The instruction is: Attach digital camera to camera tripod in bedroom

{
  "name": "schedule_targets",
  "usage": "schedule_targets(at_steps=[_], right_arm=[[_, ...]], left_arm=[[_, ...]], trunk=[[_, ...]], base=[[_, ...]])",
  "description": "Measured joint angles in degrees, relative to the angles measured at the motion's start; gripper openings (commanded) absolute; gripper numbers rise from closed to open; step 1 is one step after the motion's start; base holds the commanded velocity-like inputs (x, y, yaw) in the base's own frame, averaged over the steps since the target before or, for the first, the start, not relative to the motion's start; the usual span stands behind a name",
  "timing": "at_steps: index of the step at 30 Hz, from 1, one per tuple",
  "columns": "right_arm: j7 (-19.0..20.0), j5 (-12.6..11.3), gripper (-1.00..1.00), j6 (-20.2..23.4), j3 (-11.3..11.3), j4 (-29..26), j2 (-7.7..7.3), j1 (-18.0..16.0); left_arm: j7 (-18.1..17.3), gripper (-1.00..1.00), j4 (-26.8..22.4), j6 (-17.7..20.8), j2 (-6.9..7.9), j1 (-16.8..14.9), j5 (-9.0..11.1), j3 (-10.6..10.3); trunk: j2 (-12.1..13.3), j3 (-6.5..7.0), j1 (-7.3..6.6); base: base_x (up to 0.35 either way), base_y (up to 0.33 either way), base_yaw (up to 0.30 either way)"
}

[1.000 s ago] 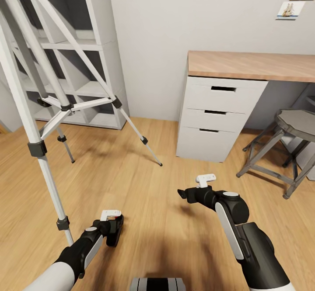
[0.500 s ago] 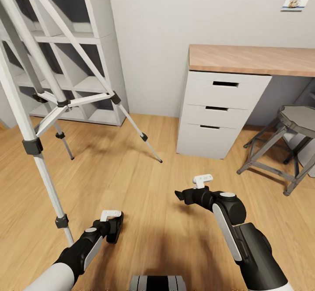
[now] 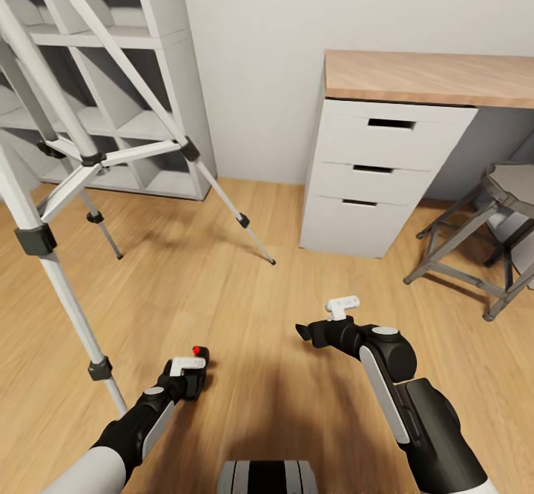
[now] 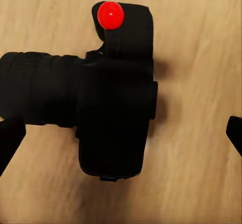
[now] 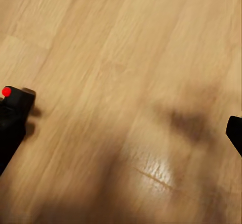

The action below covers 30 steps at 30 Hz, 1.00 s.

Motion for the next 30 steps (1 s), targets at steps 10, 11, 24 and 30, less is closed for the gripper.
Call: schedule_targets(at_steps=[10,11,24,30], right_arm=[[0.0,0.0,1.00,0.0,-0.1,0.0,-0.04,0.0],[0.0,0.0,1.00,0.0,-0.1,0.0,-0.04,0.0],[0.0,0.0,1.00,0.0,-0.1,0.0,-0.02,0.0],[0.0,0.0,1.00,0.0,-0.1,0.0,-0.01,0.0]], left_arm=[[0.0,1.00,0.0,0.0,0.01,0.0,0.0,0.0],[0.0,1.00,0.0,0.0,0.01,0.0,0.0,0.0],[0.0,1.00,0.0,0.0,0.01,0.1,-0.1,0.0],[0.0,1.00,0.1,0.0,0.01,0.1,-0.2,0.1]], trunk=[[-0.1,-2.22,0.26],[-0.1,-2.44,0.28],[-0.2,-3.33,0.38],[-0.2,-3.55,0.41]], base=[[0.000,0.000,0.000],[0.000,0.000,0.000],[0.000,0.000,0.000],[0.000,0.000,0.000]])
